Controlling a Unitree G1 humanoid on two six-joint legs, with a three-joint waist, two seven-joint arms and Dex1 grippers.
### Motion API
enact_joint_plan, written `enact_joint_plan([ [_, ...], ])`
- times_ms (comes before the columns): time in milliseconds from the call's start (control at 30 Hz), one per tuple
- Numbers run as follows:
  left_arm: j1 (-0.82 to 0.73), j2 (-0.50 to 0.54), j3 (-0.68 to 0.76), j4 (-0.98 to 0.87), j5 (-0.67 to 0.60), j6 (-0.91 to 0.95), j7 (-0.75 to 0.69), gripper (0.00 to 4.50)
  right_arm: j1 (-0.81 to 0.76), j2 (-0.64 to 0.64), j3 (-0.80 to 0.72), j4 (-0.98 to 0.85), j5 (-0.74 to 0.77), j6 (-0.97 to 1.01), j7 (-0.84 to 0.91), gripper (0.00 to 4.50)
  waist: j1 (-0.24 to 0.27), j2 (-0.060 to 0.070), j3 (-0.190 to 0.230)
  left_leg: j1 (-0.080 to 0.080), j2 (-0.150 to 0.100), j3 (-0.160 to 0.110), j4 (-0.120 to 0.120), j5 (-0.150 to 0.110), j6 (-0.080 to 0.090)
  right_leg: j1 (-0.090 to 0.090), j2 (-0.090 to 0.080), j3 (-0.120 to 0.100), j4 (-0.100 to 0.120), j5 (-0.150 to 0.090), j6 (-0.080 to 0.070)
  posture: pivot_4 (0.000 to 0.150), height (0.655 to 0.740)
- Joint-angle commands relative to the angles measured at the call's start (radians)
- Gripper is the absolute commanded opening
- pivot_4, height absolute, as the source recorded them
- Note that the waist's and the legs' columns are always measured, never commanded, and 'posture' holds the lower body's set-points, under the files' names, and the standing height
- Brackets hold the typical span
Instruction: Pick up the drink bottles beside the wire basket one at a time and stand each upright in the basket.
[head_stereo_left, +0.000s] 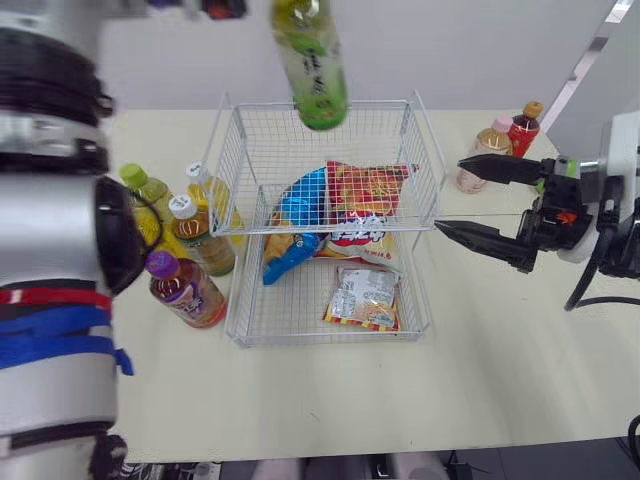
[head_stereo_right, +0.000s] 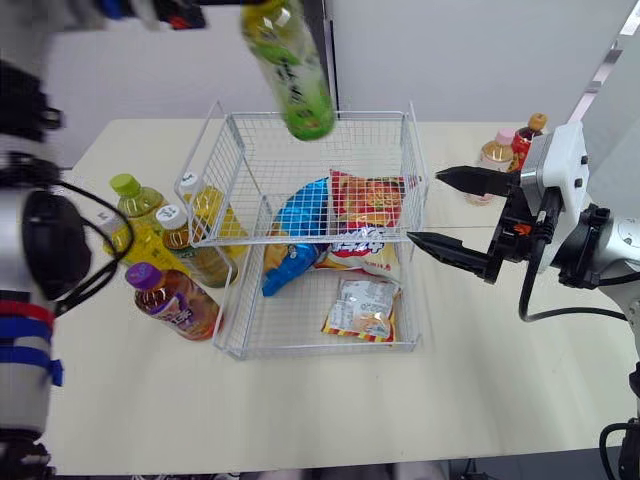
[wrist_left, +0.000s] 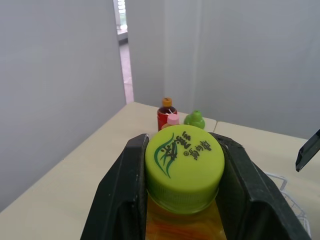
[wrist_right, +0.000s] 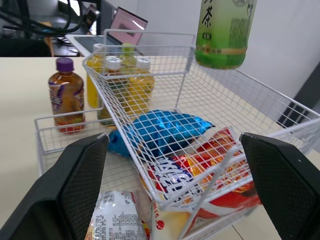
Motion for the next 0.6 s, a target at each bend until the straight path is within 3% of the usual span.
enact_joint_plan([
  [33, -0.033, -0.065, 0.060, 0.049, 0.026, -0.111, 0.057, 1.38, 0.012, 0.001, -0.046, -0.051, 0.013, 0.005, -0.066, 4.50, -0.001, 0.000, 0.000, 0.000, 0.000, 0.000, 0.000, 0.000, 0.000, 0.000, 0.000, 0.000, 0.000, 0.000, 0.000, 0.150, 0.7400],
  [300, -0.032, -0.207, 0.085, 0.201, 0.111, -0.243, 0.136, 1.38, 0.078, 0.007, -0.070, -0.092, 0.023, -0.014, -0.103, 4.50, -0.003, 0.000, 0.000, -0.001, 0.000, 0.001, 0.001, 0.000, 0.000, -0.001, 0.000, 0.000, 0.000, 0.000, 0.000, 0.150, 0.7400],
  [533, -0.041, -0.255, 0.107, 0.259, 0.153, -0.298, 0.152, 1.38, 0.115, 0.007, -0.095, -0.100, 0.022, -0.043, -0.104, 4.50, -0.001, 0.000, 0.000, -0.002, -0.001, 0.001, 0.008, -0.001, 0.001, 0.000, 0.000, 0.000, 0.005, 0.000, 0.000, 0.150, 0.7400],
  [600, -0.040, -0.256, 0.099, 0.259, 0.170, -0.298, 0.122, 2.13, 0.115, 0.011, -0.102, -0.099, 0.020, -0.054, -0.110, 4.50, -0.001, 0.000, 0.000, -0.002, -0.001, 0.001, 0.010, -0.001, 0.002, 0.000, 0.000, 0.000, 0.007, 0.000, 0.000, 0.150, 0.7400],
])
